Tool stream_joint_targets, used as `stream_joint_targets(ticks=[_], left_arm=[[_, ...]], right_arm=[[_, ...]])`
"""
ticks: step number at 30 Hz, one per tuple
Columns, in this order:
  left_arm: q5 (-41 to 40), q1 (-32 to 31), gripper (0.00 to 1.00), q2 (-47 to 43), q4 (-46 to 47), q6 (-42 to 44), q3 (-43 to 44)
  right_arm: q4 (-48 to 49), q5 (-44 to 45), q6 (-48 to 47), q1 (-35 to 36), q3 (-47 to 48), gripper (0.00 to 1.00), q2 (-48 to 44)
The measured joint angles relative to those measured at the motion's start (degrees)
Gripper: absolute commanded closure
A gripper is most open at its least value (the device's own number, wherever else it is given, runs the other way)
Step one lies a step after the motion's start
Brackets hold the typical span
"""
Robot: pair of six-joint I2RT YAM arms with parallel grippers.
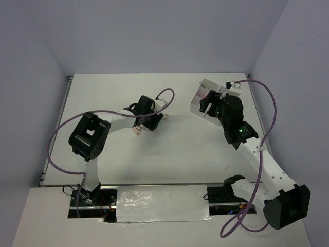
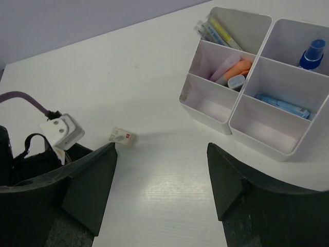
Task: Sort the stationery into containers
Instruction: Pick up the stationery from the center of the board, then place the stationery in the storage box.
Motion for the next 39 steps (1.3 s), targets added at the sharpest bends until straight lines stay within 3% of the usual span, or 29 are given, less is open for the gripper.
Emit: stream_joint_targets(ticks=[2,3,6,11,20,28,39], left_arm=[[0.2,-0.1,0.46,0.0,-0.3,-0.3,0.0],[0.2,-0.2,0.56,0.0,-0.2,-0.4,-0.1],[-0.2,-0.8,0.74,-0.3,0.6,-1.3,-0.9],[-3.1,-4.3,0.95,-1.1,1.3,-2.8,-2.3],[-7.6,-14.5,1.00,-10.4,4.2,-12.0,-14.0],[-8.7,-21.4,1.00,-25.6,18.2,-18.1,-28.1],[-9.8,-23.5,1.00,-30.6,32.7,-20.2,-34.8]], right_arm=[[-0.7,0.5,-0.3,1.0,0.0,0.22,-0.4],[-1.0,0.7,-0.5,1.8,0.0,0.22,-0.7],[-1.9,0.7,-0.7,3.9,0.0,0.22,-1.9],[-2.1,-1.8,-0.5,4.6,0.0,0.17,-4.5],[4.5,-7.0,7.1,4.6,-8.2,0.14,-0.8],[13.3,-11.9,19.4,6.4,-18.5,0.14,2.5],[21.9,-16.1,26.8,16.2,-18.4,0.23,11.3]])
